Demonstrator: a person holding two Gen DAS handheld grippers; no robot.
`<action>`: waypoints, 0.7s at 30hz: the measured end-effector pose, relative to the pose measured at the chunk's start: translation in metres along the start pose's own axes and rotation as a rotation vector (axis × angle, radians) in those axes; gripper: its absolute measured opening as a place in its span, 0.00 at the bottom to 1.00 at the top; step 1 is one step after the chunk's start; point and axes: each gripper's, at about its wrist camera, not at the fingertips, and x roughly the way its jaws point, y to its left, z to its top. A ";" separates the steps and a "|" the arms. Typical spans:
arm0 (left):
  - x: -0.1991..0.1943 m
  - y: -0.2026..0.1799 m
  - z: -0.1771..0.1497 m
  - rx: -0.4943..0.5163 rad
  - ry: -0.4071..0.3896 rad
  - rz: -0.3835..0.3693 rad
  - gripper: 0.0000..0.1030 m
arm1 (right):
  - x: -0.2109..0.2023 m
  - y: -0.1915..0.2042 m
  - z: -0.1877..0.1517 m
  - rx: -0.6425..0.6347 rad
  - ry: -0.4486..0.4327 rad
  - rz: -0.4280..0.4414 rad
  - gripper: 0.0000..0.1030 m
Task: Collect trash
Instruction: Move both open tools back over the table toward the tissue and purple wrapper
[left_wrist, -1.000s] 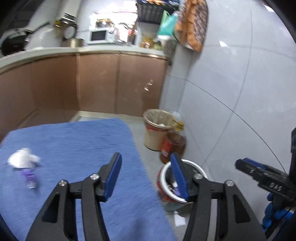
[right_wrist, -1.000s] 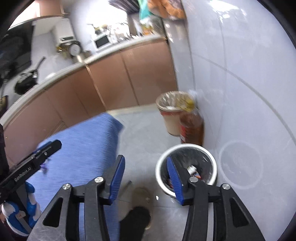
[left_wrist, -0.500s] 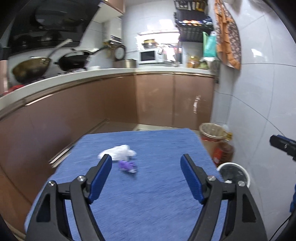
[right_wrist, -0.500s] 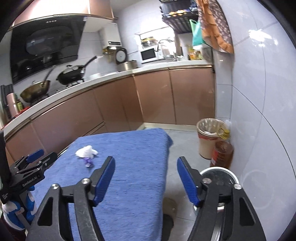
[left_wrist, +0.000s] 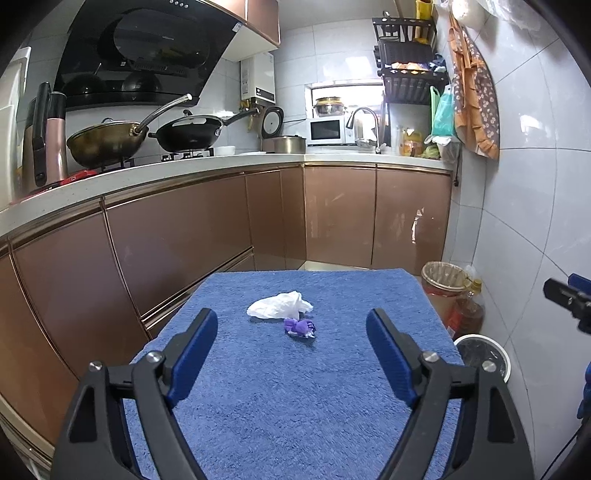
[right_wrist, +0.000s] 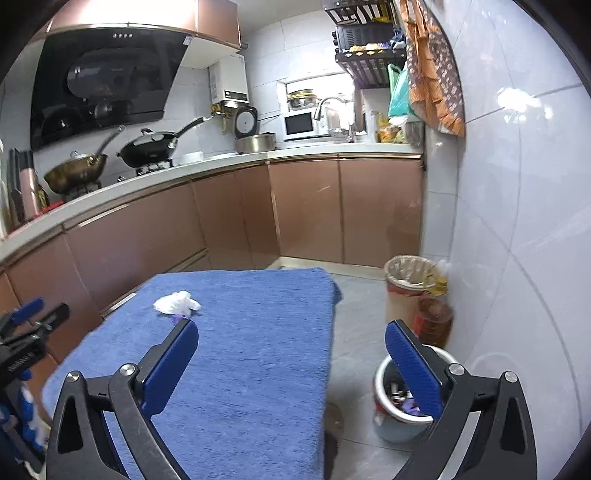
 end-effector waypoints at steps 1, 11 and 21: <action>-0.002 0.000 0.000 0.001 -0.003 -0.005 0.80 | -0.001 0.001 -0.001 -0.008 0.002 -0.023 0.99; -0.009 -0.006 0.001 0.013 -0.022 -0.012 0.80 | -0.005 0.006 -0.008 -0.049 -0.020 -0.110 0.99; 0.024 0.008 0.005 0.004 0.030 -0.077 0.80 | 0.001 0.002 0.001 -0.009 -0.058 0.013 1.00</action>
